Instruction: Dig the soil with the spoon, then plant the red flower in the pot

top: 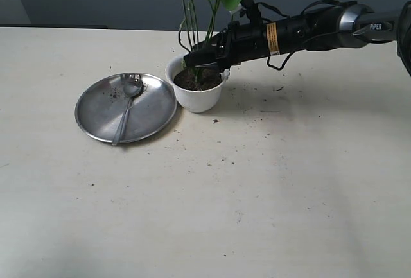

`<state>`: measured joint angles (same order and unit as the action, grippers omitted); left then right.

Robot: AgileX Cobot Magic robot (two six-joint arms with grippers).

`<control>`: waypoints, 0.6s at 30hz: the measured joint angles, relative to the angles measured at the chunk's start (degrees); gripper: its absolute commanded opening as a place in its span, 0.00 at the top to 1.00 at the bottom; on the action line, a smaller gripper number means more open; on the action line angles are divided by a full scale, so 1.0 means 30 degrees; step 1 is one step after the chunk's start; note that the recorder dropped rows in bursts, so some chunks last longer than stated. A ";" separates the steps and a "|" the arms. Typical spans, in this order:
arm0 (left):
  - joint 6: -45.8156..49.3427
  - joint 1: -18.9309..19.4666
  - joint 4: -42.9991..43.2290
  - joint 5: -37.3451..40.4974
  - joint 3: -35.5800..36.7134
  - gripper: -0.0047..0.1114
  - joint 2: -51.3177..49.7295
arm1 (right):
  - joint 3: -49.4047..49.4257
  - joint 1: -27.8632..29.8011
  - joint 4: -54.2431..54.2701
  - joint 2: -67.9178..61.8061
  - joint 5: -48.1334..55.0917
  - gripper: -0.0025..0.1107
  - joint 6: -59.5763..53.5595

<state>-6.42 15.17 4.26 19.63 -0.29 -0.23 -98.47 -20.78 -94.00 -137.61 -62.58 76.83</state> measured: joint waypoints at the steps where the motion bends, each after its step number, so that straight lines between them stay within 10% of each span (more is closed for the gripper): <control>1: 0.0000 0.0000 0.0000 0.0000 0.0000 0.96 0.0000 | 0.0000 0.0000 0.0094 0.0047 0.0043 0.45 0.0000; 18: 0.0000 0.0000 0.0000 0.0000 0.0000 0.96 0.0000 | 0.0044 0.0000 0.0201 0.0697 0.0159 0.45 0.0038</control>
<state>-6.42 15.17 4.26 19.63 -0.29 -0.23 -98.33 -20.78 -93.40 -135.52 -62.10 76.94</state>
